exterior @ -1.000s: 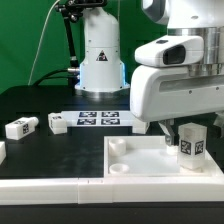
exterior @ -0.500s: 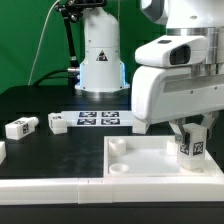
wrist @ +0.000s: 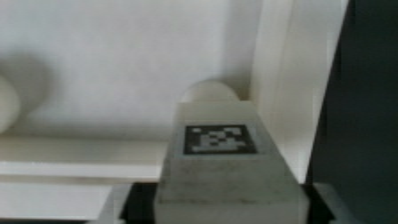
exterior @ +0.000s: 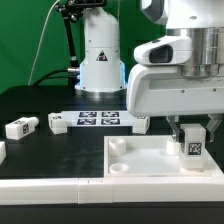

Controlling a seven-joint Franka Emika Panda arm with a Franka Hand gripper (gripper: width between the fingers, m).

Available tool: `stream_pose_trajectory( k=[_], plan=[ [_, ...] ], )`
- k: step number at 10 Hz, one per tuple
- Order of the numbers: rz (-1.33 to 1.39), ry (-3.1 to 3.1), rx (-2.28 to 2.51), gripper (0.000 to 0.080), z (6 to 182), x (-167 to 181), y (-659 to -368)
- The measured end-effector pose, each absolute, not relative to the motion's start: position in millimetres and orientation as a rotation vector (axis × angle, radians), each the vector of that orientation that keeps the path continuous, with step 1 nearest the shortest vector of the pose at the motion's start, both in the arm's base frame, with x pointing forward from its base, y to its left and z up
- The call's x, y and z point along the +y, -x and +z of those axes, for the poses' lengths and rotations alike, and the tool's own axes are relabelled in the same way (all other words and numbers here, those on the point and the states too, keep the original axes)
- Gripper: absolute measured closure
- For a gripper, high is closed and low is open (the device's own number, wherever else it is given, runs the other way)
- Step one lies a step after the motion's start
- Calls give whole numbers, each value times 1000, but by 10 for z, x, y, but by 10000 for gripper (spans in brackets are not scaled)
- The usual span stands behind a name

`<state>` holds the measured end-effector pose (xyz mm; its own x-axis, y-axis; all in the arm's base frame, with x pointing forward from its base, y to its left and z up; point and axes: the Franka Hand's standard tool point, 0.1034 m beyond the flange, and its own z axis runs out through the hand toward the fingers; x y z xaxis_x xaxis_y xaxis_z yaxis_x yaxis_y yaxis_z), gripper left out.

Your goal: Assemble one leg

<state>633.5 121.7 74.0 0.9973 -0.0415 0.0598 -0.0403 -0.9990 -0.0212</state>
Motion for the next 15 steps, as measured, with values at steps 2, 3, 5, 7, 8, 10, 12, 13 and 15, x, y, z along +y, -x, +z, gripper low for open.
stream_pose_trajectory(
  k=[2, 3, 5, 7, 8, 10, 12, 13, 15],
  plan=[
    [-86, 3067, 464, 508, 729, 1201, -6336],
    [-96, 2984, 762, 508, 726, 1189, -6341],
    [-91, 2886, 1040, 508, 725, 1185, -6336],
    [-76, 2788, 1257, 508, 722, 1176, -6335],
    [-72, 2765, 1299, 508, 721, 1177, -6335],
    [-77, 2802, 1220, 282, 721, 1184, -6336],
    [-68, 2876, 1085, 178, 726, 1234, -6322],
    [-42, 2977, 883, 155, 743, 1250, -6323],
    [-65, 3066, 520, 150, 751, 1260, -6340]
  ],
)
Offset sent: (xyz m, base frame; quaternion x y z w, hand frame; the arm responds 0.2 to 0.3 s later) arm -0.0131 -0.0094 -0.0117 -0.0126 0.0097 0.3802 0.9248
